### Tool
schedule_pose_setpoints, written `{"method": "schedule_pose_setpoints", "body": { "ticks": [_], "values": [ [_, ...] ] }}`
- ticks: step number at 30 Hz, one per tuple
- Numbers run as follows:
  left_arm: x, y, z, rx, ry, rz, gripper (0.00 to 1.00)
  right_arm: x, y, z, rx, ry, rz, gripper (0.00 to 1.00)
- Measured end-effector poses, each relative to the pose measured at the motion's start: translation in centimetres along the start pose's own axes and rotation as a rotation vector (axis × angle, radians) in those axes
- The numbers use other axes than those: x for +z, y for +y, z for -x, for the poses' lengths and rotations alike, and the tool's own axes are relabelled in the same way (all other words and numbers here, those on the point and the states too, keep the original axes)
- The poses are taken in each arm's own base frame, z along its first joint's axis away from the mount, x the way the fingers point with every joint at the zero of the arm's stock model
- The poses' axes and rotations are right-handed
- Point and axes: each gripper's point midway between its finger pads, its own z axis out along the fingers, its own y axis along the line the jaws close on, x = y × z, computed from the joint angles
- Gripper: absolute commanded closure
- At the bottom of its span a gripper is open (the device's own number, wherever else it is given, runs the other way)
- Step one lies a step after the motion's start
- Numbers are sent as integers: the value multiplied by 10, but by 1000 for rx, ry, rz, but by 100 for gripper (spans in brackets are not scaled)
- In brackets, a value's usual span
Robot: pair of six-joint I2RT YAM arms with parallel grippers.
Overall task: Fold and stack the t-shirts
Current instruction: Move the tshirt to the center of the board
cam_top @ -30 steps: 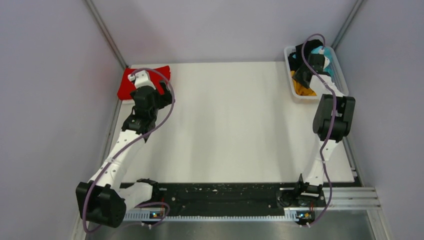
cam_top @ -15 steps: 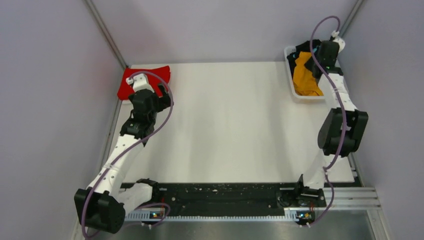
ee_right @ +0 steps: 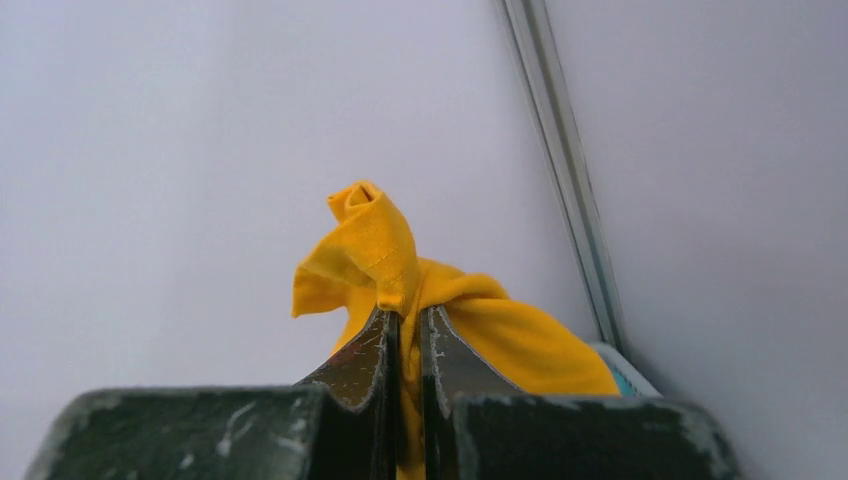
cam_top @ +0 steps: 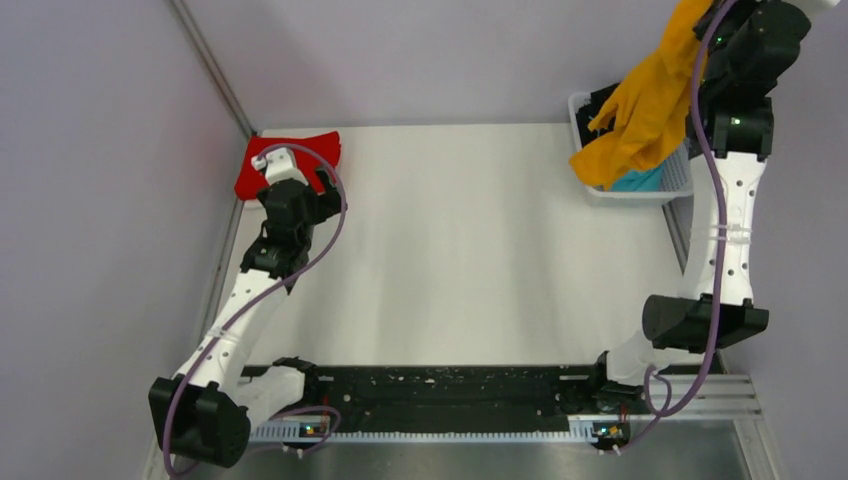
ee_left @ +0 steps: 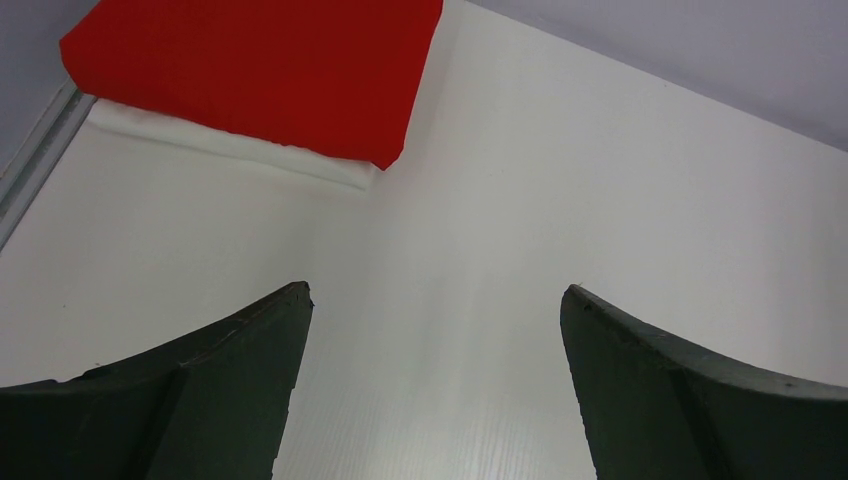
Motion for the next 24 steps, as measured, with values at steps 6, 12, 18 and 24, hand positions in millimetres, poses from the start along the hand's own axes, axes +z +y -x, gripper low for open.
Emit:
{"method": "schedule_pose_setpoints", "body": {
  "ticks": [6,12,18,24],
  "values": [
    [0,0,1,-2,-3,-1,1,-21,44,67,70,-100,168,100],
    [1,0,-1,-18,1,5,1,-58,127,67,164,-12,527,100],
    [0,5,-6,-30,20,34,1,-108,242,-20,215,248,884,100],
    [-7,20,-14,-39,64,113,1,-140,296,-88,235,431,1071,100]
  ]
}}
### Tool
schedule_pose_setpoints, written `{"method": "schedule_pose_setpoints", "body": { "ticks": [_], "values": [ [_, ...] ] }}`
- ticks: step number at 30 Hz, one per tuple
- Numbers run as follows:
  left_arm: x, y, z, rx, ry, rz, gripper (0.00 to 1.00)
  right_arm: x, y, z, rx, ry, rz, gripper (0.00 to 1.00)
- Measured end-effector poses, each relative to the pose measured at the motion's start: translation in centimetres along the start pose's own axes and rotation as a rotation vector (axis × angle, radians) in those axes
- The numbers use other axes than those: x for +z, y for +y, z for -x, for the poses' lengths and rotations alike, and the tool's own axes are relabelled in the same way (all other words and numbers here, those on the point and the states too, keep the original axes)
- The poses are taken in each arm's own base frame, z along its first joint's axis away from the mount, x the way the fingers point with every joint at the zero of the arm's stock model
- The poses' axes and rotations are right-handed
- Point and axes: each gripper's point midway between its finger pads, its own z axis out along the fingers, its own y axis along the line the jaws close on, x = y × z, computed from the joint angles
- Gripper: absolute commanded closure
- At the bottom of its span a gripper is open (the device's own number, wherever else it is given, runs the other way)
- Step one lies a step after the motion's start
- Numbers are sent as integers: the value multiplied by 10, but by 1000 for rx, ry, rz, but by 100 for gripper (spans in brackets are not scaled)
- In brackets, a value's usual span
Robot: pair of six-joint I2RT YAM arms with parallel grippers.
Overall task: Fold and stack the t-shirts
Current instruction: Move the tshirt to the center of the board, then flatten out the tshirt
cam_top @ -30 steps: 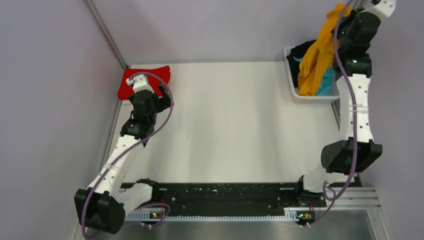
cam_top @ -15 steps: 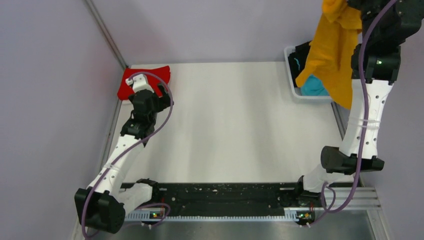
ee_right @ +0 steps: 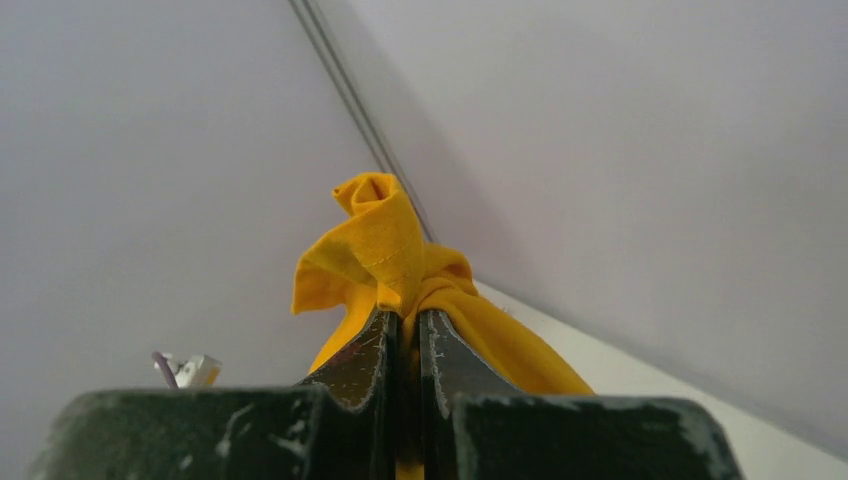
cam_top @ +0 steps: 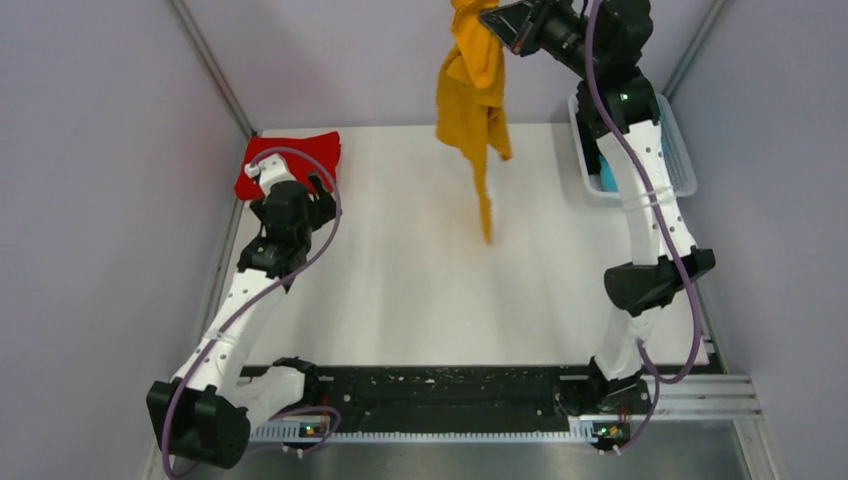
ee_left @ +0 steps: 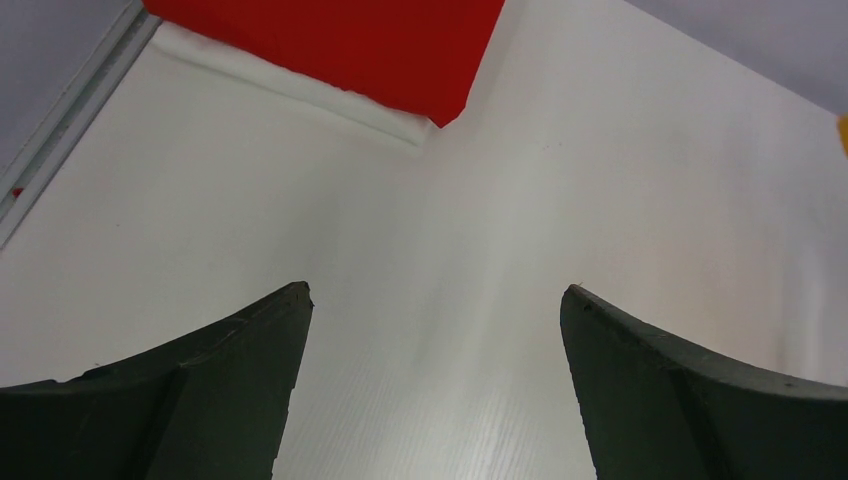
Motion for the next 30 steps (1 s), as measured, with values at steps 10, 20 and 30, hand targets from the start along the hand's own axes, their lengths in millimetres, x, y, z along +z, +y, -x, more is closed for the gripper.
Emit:
{"method": "schedule_pose_setpoints", "body": {
  "ticks": [10,20,30],
  "values": [
    [-25,21,16,-72,-21,103,1,-78,-48,-105,-1,205,-225,75],
    [-10,23,-26,-87,121,121,1,-280,-196,-330,212,687,-945,14],
    [78,-9,-104,-59,457,92,5,-282,-188,-326,124,691,-944,14]
  ]
}}
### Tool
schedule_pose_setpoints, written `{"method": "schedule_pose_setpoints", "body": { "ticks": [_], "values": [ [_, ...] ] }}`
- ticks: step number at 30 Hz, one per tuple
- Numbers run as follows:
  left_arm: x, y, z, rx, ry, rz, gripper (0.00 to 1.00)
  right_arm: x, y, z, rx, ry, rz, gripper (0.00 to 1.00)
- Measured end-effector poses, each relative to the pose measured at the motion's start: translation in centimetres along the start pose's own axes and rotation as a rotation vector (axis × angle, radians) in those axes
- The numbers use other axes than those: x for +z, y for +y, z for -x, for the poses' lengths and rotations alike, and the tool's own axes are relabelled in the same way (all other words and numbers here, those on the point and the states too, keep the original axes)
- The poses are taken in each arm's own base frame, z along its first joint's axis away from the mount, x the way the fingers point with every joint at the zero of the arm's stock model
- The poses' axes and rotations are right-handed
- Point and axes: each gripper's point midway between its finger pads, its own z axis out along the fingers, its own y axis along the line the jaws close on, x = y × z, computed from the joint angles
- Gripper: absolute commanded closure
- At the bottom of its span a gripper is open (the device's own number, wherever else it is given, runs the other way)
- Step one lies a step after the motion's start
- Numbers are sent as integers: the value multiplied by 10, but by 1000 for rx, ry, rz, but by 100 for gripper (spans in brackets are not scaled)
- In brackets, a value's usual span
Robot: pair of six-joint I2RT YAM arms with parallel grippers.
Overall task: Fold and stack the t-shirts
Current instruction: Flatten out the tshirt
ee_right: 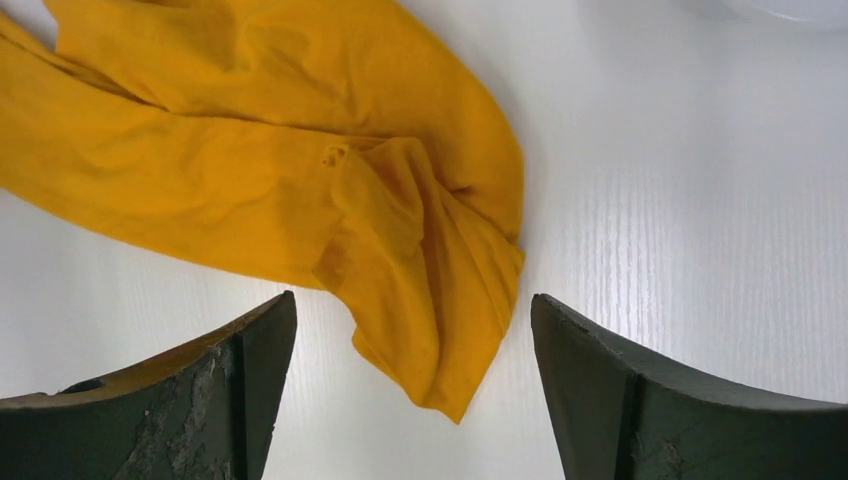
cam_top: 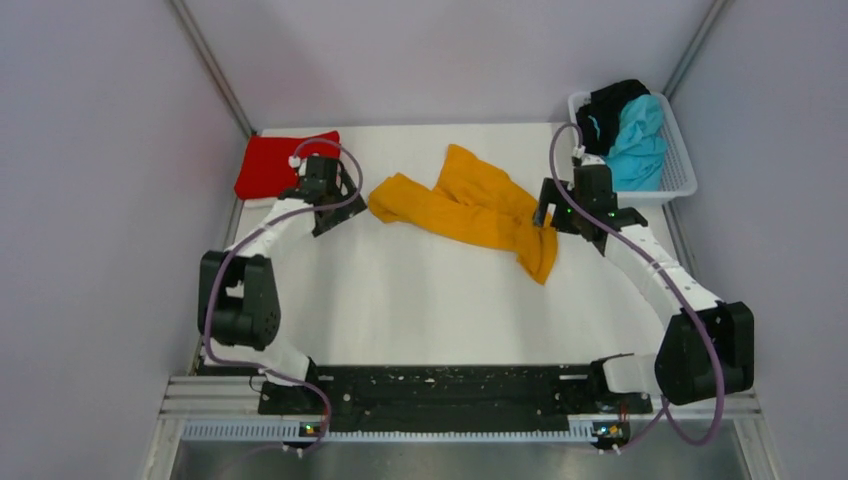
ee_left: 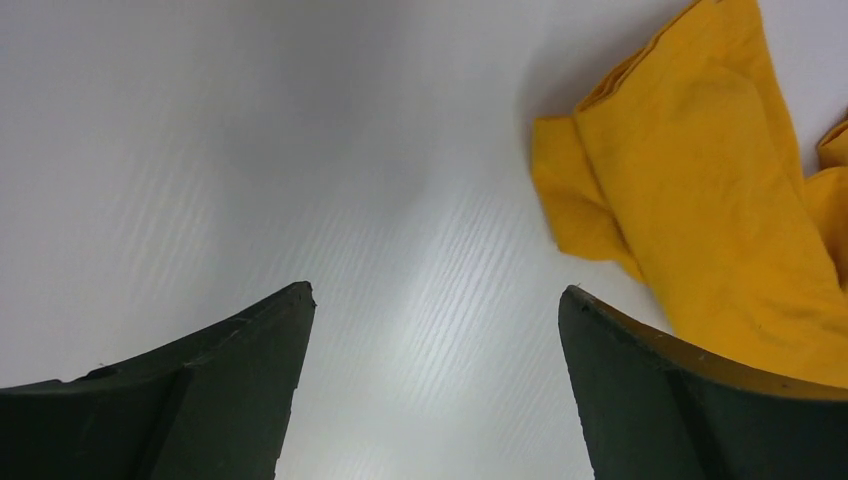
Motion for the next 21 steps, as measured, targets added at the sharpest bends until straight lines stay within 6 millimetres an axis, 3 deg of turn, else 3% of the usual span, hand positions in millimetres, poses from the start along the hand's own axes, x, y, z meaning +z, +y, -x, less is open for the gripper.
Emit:
{"method": "schedule_pose_setpoints", "body": {
  "ticks": [4,9,14,18,20,21],
  "values": [
    [38,-38,19,12,59,-56,11,0,15,-15,-54,1,32,15],
    [72,-80,40,46,86,-148,17,7,16,-40,-75,40,41,17],
    [91,-90,24,76,162,-206,27,18,23,-33,-77,8,59,19],
    [105,-92,4,88,232,-234,36,41,25,-38,-89,23,63,21],
    [110,-94,-3,87,260,-249,46,53,24,-47,-99,54,54,25],
    [112,-95,-5,87,269,-256,57,61,23,-51,-105,72,48,28]
  ]
}}
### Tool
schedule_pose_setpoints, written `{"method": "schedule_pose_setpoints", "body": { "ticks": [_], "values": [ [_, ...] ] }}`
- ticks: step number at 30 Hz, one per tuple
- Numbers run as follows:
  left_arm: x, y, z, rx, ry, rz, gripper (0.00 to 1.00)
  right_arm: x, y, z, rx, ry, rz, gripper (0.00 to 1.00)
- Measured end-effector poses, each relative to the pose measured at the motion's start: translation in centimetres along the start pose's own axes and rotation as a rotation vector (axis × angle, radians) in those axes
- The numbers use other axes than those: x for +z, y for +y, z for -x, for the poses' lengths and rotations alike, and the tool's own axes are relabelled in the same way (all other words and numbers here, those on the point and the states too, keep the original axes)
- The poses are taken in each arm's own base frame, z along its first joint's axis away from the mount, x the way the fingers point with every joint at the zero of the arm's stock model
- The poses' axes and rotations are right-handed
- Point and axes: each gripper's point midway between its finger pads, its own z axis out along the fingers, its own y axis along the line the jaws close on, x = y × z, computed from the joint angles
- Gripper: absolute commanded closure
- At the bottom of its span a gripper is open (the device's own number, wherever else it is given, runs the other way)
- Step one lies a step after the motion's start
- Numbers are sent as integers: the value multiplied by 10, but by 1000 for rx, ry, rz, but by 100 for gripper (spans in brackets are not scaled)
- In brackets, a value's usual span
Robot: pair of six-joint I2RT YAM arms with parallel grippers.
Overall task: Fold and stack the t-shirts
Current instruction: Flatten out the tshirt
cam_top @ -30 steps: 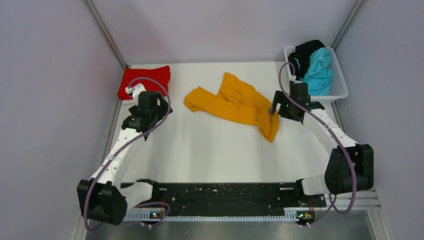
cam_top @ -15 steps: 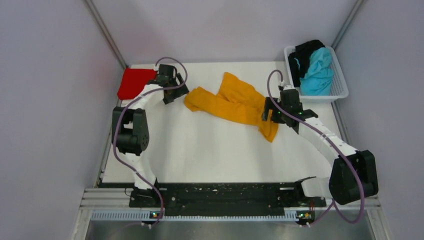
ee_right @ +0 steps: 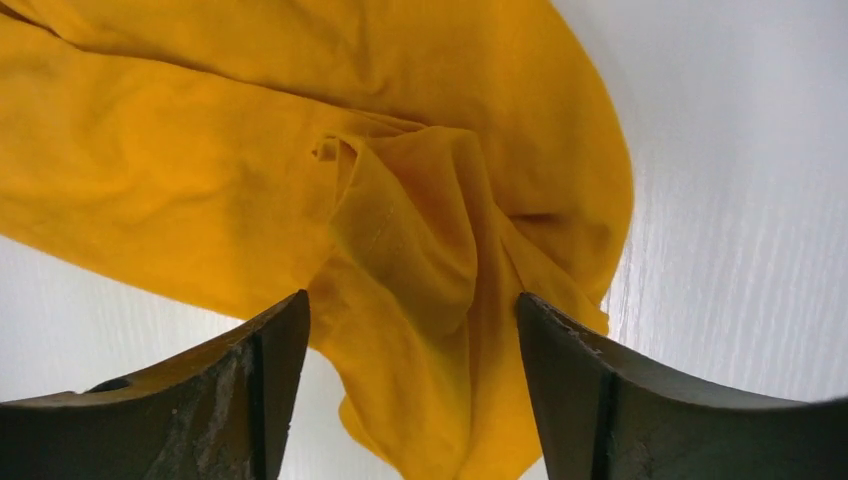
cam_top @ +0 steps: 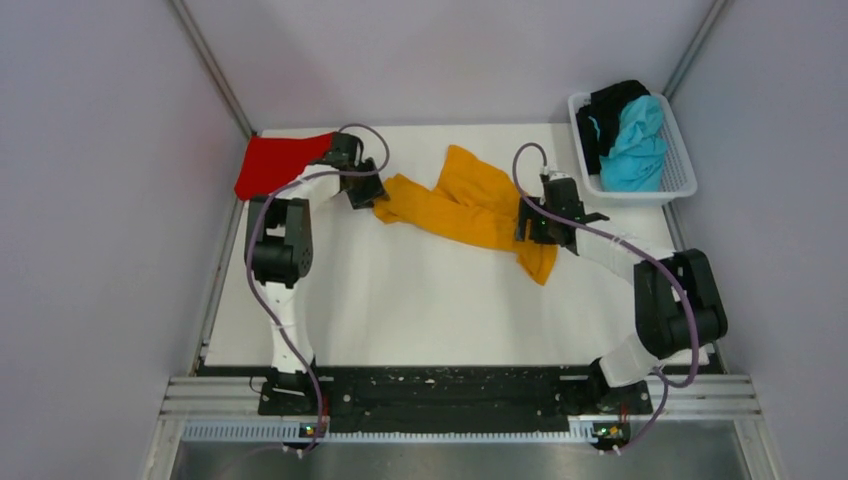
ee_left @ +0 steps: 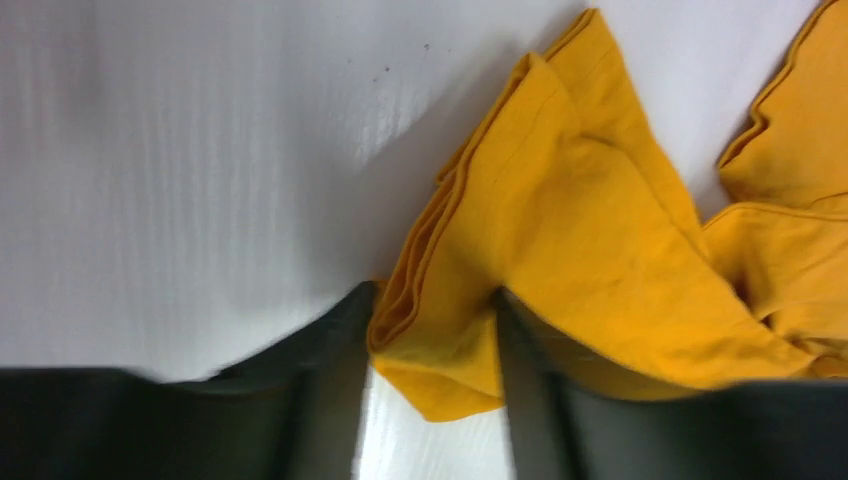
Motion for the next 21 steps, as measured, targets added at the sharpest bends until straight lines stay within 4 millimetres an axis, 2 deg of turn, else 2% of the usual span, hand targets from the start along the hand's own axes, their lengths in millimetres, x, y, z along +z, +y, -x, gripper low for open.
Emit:
{"method": "schedule_pose_setpoints", "body": {
  "ticks": [2,3,5,7,8,11,15,18,21],
  "values": [
    [3,-5,1,-1,6,-27,96,11,-1,-3,-10,27,-8,38],
    [4,-8,2,-10,8,-39,100,16,-1,-3,-15,36,-11,44],
    [7,-10,0,-9,19,-59,100,22,1,-1,-22,39,-12,61],
    [7,-11,-1,-9,23,-66,100,22,2,3,-32,27,-8,88],
    [7,-11,0,-9,21,-67,100,22,3,5,-34,17,-7,98],
    [4,-9,-2,-7,10,-64,100,22,4,9,-36,-3,-13,100],
    [-17,-6,-9,-6,-4,-52,100,10,1,23,-33,-52,-37,100],
    [-51,-13,-4,6,-68,-69,100,-19,0,44,-34,-127,-55,100],
    [-109,-30,11,30,-188,-112,100,-65,3,79,-35,-259,-49,100]
  ]
}}
